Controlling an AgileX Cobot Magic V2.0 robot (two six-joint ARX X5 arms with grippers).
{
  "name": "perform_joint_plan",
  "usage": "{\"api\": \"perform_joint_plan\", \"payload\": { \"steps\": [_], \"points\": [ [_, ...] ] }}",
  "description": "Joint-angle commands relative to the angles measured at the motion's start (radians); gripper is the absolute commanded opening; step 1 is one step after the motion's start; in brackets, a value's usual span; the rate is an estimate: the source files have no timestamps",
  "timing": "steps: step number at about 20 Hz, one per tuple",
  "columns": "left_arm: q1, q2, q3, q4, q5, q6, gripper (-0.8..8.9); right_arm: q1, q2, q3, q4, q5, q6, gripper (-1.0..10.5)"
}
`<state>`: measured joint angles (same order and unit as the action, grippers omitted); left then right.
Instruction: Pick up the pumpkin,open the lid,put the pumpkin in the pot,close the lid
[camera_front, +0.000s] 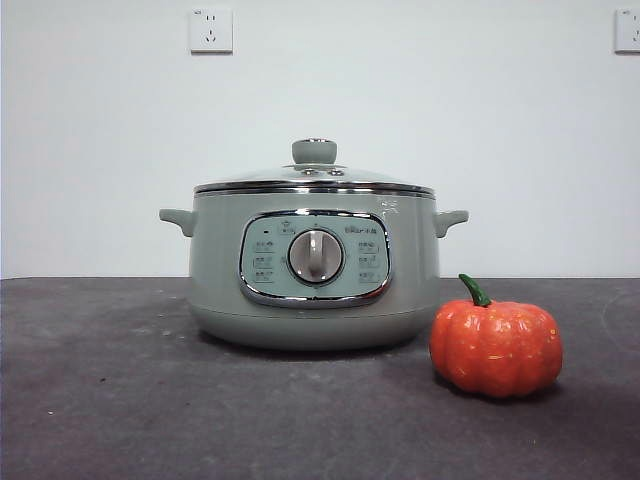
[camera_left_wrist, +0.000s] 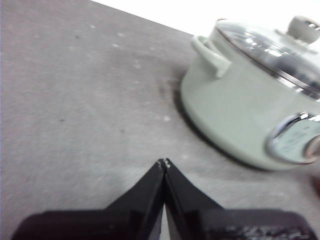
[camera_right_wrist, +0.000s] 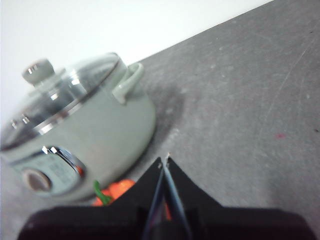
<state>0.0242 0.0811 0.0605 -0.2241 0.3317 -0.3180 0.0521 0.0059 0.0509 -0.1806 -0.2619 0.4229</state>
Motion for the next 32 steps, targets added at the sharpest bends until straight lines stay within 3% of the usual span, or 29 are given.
{"api": "perform_joint_plan", "payload": {
  "steps": [1, 8, 17, 24, 28, 32],
  "points": [
    [0.003, -0.002, 0.062, 0.003, 0.02, -0.024, -0.08, 0.002, 0.013, 0.059, 0.013, -0.002, 0.044, -0.1],
    [0.003, 0.003, 0.249, -0.138, 0.083, -0.018, -0.08, 0.002, 0.131, 0.26, -0.089, -0.014, 0.036, -0.1],
    [0.003, 0.034, 0.427, -0.322, 0.179, 0.048, -0.08, 0.003, 0.394, 0.601, -0.431, -0.206, -0.213, -0.1],
    [0.003, 0.177, 0.564, -0.477, 0.276, 0.159, -0.08, 0.027, 0.547, 0.835, -0.75, -0.257, -0.446, -0.1],
    [0.003, 0.254, 0.643, -0.573, 0.28, 0.247, -0.08, 0.047, 0.597, 0.901, -0.867, -0.257, -0.513, -0.1],
    [-0.006, 0.312, 0.707, -0.653, 0.279, 0.319, -0.08, 0.061, 0.617, 0.909, -0.922, -0.255, -0.529, -0.1]
  ]
}}
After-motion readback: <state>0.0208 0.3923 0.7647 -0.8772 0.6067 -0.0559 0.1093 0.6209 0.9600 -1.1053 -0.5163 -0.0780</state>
